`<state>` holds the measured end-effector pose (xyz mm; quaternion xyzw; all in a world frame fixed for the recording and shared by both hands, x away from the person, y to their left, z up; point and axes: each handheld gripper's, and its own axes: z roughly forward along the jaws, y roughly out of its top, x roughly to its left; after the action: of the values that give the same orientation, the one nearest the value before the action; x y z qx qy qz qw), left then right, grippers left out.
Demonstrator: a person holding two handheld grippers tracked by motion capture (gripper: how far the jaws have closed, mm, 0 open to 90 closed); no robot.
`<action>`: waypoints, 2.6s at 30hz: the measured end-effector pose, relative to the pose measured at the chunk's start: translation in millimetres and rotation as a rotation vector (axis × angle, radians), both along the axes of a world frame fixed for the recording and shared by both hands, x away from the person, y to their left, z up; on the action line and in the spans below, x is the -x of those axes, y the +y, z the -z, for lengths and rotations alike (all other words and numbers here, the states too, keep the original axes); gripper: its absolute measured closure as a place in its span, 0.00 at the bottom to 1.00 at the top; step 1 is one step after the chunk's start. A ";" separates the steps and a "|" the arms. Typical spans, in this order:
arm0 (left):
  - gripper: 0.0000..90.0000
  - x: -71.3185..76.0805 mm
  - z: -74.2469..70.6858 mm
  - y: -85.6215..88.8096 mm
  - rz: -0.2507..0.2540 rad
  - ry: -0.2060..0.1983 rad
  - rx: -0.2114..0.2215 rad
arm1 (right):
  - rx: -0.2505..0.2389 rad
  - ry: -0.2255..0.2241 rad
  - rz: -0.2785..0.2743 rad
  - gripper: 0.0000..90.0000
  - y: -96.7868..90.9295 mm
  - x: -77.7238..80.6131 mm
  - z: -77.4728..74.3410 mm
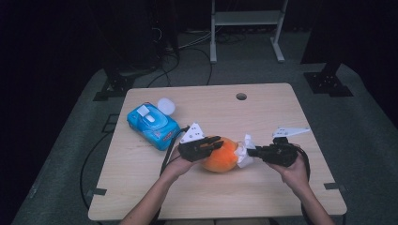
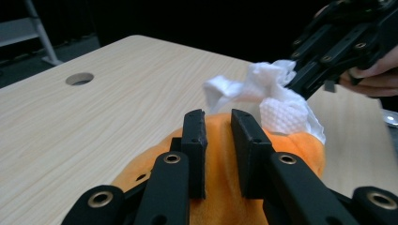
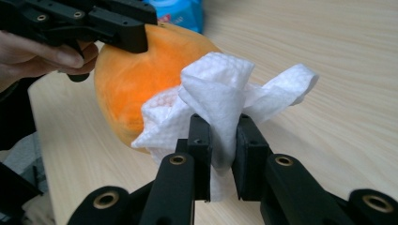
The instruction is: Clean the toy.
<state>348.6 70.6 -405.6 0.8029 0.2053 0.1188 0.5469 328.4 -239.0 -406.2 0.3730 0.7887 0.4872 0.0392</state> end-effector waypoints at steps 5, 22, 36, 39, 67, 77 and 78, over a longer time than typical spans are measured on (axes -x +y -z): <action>0.82 8.6 11.8 7.6 0.024 0.035 0.010 | 0.012 0.021 0.008 0.87 -10.5 1.8 14.2; 0.68 26.5 1.0 19.1 0.061 0.035 -0.015 | 0.088 0.025 0.209 0.87 -54.8 -29.6 25.3; 0.58 28.3 -8.6 39.2 0.029 0.040 0.000 | 0.067 0.004 0.302 0.62 -78.8 -37.3 22.7; 0.55 27.2 -8.4 43.6 0.012 0.041 0.004 | 0.075 0.009 0.289 0.60 -79.7 -36.4 24.2; 0.29 38.4 7.8 114.9 -0.197 0.061 -0.015 | 0.051 -0.009 0.216 0.50 -73.8 -15.3 24.7; 0.27 43.2 17.0 133.0 -0.233 0.072 -0.040 | 0.066 -0.006 0.204 0.48 -69.6 -13.6 27.5; 0.27 43.5 18.2 134.7 -0.238 0.076 -0.038 | 0.064 -0.005 0.204 0.48 -69.4 -13.5 27.7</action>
<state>305.1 205.2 -423.8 0.7869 0.3177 0.1561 0.5055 341.9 -308.3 -433.9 0.4485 0.7618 0.4561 0.1024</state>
